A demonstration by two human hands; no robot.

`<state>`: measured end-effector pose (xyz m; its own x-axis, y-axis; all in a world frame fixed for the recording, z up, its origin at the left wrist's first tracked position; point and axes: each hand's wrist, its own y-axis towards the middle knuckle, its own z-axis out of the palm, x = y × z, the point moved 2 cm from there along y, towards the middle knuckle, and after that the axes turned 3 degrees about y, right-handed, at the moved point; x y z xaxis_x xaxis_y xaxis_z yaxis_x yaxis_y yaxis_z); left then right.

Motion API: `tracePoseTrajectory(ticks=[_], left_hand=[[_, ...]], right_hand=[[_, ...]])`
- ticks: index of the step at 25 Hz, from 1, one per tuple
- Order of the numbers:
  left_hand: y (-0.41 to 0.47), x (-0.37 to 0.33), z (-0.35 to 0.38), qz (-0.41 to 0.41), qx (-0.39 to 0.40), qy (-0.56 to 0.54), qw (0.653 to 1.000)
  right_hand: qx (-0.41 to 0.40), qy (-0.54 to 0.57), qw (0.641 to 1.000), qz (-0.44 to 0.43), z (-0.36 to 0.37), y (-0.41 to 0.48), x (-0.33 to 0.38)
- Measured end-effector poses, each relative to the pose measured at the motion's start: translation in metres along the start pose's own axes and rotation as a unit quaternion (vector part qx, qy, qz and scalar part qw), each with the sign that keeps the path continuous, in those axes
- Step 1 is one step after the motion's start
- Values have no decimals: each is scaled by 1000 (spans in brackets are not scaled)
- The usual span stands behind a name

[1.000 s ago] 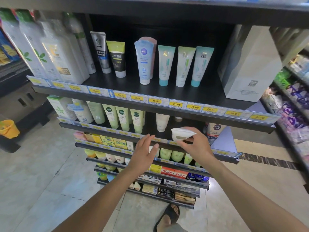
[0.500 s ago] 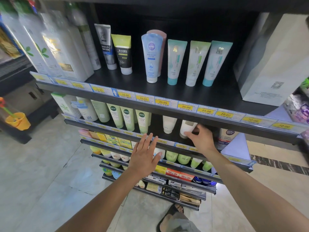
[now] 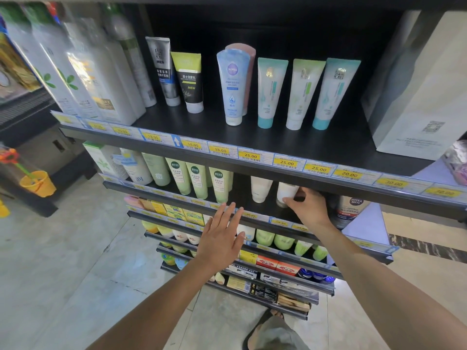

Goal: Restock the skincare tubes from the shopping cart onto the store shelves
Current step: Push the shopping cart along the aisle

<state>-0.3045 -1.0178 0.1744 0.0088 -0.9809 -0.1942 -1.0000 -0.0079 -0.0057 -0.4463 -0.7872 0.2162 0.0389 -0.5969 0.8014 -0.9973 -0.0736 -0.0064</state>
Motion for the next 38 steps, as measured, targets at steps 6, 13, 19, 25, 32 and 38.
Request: tracePoseTrajectory(ticks=[6,13,19,25,32,38], left_hand=[[-2,0,-7,3,17,4,1000],[-12,-4,-31,33,34,14,999],[-23,-28,-59,94,-7,57,994],[-32,-71,-68,171,-103,86,976],[-56,-174,-61,237,-99,59,965],[-122,-303,-35,311,-55,54,947]], right_hand=[[32,-26,999,3,-1,-12,1],[68,-98,993,-18,-16,-63,20],[63,-156,983,-71,-40,-112,35],[-11,-226,964,-137,-82,-154,35],[-72,-264,957,-99,-166,-232,-17],[-118,-270,955,-25,-267,-342,-89]])
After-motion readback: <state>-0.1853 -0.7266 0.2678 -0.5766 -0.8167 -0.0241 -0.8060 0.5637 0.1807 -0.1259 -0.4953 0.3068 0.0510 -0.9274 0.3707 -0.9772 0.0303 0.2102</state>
